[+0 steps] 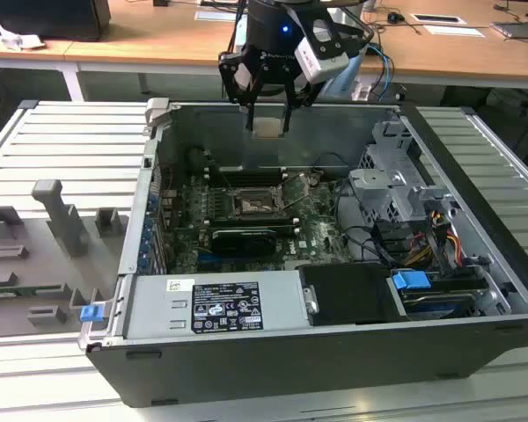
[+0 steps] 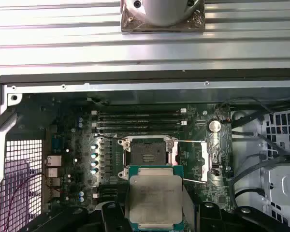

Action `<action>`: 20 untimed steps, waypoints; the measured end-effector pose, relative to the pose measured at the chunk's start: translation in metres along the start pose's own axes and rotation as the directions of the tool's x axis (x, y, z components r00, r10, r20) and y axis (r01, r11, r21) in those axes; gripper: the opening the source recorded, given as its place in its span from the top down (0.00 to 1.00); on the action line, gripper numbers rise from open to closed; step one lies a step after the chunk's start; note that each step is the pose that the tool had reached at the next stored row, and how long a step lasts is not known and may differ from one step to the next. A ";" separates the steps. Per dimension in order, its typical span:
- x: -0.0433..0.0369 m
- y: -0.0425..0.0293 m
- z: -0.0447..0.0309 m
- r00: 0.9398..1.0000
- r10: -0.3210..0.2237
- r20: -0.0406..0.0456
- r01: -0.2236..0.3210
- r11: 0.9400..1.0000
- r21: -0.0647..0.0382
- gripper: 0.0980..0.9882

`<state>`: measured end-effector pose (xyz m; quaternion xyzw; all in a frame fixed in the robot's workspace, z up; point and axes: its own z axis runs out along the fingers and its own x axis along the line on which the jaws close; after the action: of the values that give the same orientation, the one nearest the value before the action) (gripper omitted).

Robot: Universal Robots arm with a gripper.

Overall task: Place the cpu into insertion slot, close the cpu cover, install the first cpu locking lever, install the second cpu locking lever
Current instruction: 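Place the cpu into insertion slot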

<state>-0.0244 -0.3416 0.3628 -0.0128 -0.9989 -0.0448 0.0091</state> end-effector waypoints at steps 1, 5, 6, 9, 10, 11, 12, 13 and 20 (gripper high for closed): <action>0.0000 0.0000 0.0000 1.000 0.000 0.000 0.000 1.000 0.000 0.52; 0.0001 -0.0001 0.0005 1.000 0.020 0.002 -0.020 1.000 0.000 0.52; 0.0002 -0.0006 0.0016 1.000 0.023 0.002 -0.023 1.000 -0.001 0.52; 0.0001 -0.0012 0.0044 1.000 0.024 0.002 -0.024 1.000 0.000 0.52; 0.0000 -0.0012 0.0053 1.000 0.024 0.002 -0.024 1.000 0.000 0.52; 0.0000 -0.0013 0.0054 1.000 0.027 0.002 -0.027 1.000 0.000 0.52; 0.0000 -0.0013 0.0057 0.999 0.034 0.003 -0.034 0.999 0.000 0.52; 0.0000 -0.0013 0.0058 0.999 0.047 0.004 -0.047 0.999 0.000 0.52; 0.0000 -0.0013 0.0064 0.995 0.096 0.008 -0.096 0.995 -0.002 0.52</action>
<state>-0.0246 -0.3423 0.3564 -0.0612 -0.9971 -0.0448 0.0070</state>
